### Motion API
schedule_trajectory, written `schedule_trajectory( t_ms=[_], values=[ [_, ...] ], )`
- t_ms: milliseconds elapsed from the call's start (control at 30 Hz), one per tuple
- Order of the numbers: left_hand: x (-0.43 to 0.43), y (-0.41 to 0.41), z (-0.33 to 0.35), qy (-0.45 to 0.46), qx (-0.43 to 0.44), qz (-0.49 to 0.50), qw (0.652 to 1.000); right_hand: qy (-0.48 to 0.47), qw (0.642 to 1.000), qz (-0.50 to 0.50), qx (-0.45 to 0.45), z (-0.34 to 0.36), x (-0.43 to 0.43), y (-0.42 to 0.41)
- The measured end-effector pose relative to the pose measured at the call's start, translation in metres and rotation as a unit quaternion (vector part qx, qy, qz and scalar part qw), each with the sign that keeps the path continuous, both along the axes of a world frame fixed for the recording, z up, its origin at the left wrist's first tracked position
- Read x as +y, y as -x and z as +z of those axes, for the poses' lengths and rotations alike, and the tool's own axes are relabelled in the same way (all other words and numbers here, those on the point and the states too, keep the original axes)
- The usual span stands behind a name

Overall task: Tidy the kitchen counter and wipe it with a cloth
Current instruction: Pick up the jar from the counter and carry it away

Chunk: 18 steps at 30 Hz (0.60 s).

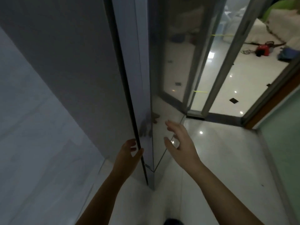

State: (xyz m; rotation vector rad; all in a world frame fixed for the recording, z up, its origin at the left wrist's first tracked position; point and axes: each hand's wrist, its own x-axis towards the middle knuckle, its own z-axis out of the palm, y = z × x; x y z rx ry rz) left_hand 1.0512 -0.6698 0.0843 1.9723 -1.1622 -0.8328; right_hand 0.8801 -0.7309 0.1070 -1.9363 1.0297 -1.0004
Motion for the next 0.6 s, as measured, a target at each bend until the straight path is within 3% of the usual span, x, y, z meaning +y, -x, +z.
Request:
schedule_trajectory(
  t_ms=[100, 167, 367, 500, 600],
  values=[
    [0.005, -0.008, -0.033, -0.068, 0.039, -0.070, 0.994, -0.157, 0.982, -0.102, 0.024, -0.047, 0.035, 0.021],
    [0.012, -0.017, -0.061, -0.138, 0.046, -0.103, 0.984, -0.284, 0.941, -0.177, 0.049, -0.083, 0.070, 0.039],
    [0.051, -0.018, -0.132, -0.322, 0.077, -0.171, 0.928, -0.498, 0.775, -0.369, 0.121, -0.155, 0.216, 0.105],
    [0.077, 0.006, -0.156, -0.441, 0.065, -0.212, 0.870, -0.597, 0.644, -0.474, 0.073, -0.174, 0.324, 0.134],
    [0.084, 0.028, -0.165, -0.465, 0.011, -0.274, 0.842, -0.622, 0.565, -0.541, 0.000, -0.177, 0.392, 0.138]
  ],
)
